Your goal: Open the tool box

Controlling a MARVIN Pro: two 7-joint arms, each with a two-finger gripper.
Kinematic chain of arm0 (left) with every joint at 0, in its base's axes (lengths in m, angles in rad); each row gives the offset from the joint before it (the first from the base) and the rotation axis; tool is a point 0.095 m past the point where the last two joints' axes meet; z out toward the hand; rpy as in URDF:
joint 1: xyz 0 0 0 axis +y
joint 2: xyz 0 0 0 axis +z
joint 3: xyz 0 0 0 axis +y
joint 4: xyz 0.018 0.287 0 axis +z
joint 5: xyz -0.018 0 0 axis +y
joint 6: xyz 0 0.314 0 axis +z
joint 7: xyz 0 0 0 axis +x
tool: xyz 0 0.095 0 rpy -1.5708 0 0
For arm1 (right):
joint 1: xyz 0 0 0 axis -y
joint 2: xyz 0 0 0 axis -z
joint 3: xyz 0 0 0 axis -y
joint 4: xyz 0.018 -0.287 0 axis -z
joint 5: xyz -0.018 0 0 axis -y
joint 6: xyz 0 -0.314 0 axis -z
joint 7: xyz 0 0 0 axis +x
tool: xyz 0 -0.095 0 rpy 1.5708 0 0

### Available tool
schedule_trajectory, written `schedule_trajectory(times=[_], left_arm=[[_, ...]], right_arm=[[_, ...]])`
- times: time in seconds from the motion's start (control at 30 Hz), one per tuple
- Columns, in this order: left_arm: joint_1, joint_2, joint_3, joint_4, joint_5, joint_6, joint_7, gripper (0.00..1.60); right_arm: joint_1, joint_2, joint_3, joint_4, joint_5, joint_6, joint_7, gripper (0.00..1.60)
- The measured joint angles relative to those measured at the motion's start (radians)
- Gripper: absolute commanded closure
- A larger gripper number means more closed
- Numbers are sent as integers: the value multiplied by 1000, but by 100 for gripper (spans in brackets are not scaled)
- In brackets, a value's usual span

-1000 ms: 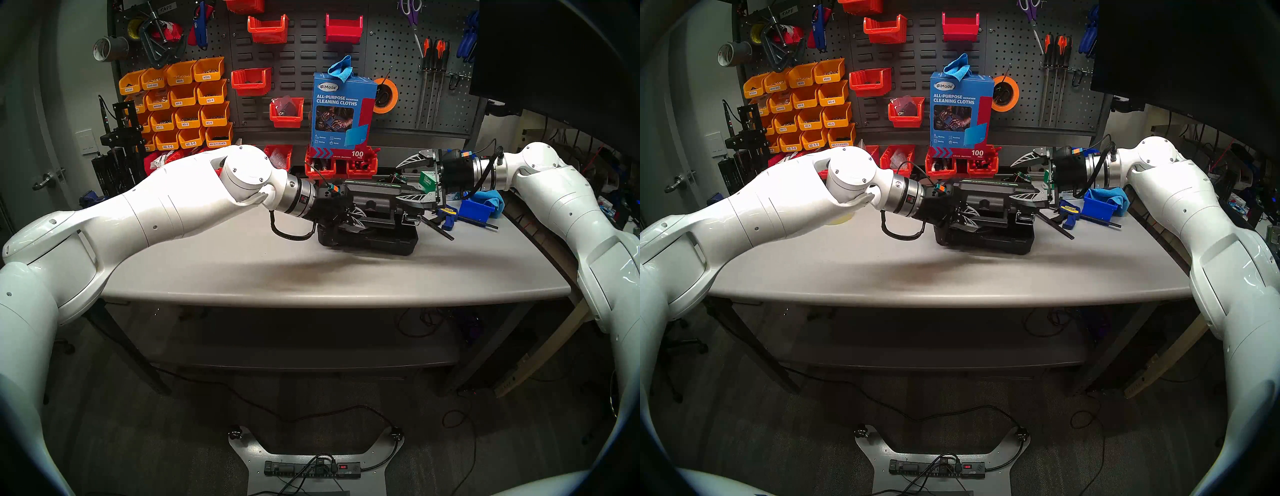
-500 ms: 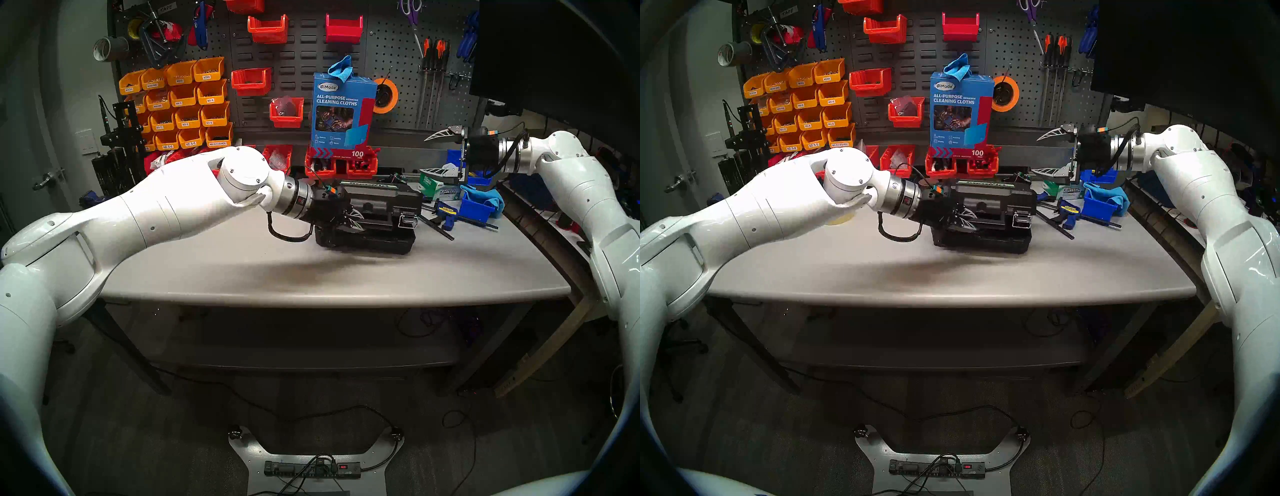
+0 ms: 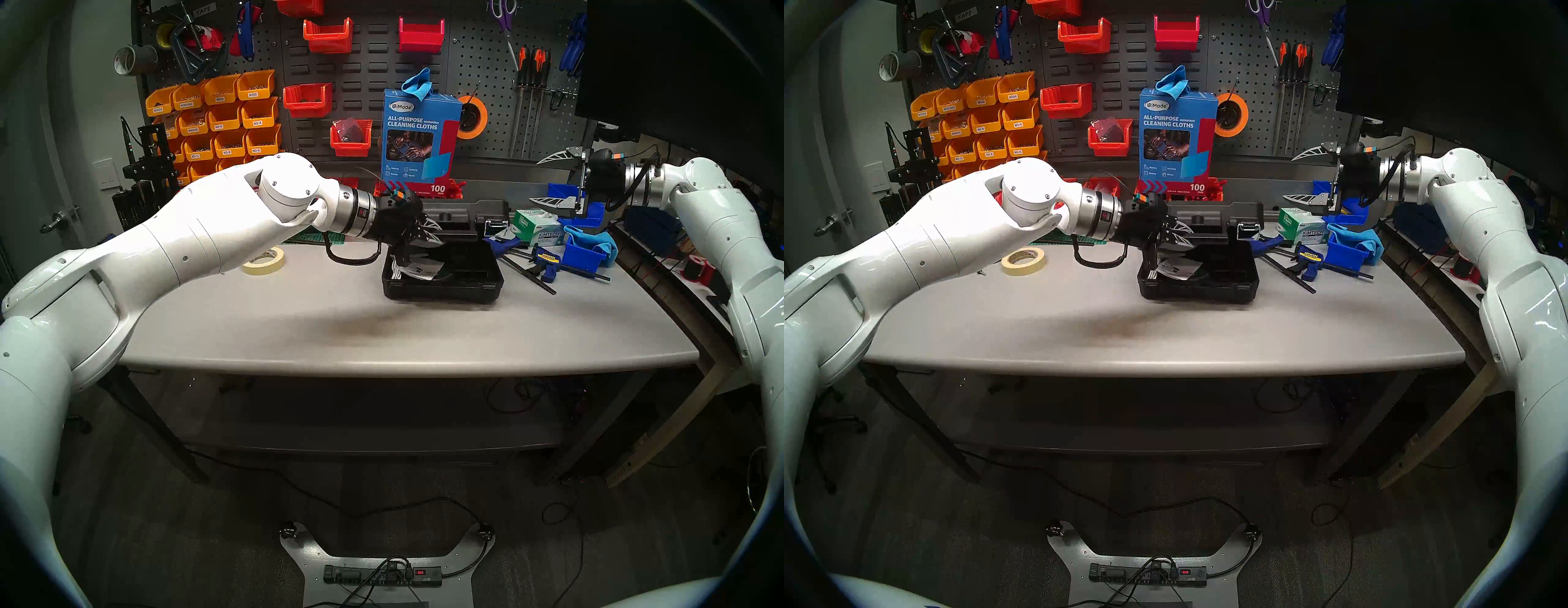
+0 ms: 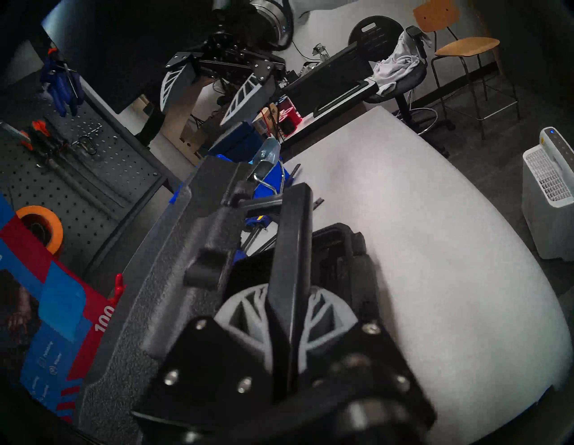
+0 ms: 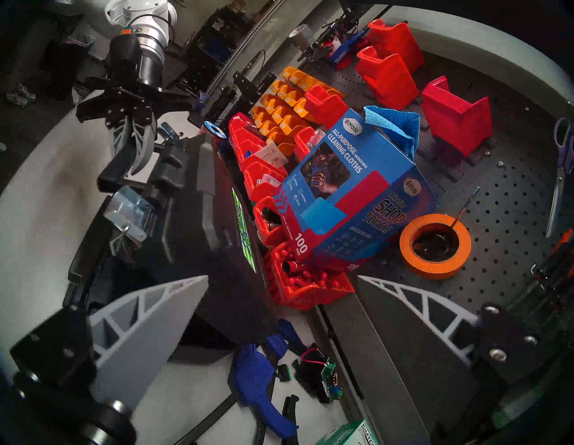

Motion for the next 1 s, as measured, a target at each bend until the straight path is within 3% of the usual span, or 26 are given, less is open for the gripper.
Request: schedule_trajectory(times=[0.47,1.0], left_arm=[[-50,-26,-131,176,-97,56,22,160],[-98,-136,-223,461,-202,249,70,160]], right_arm=[[-2,-15,2,15,14,-11,6,0],[-3,-27,2,27,26,-11,5,0]])
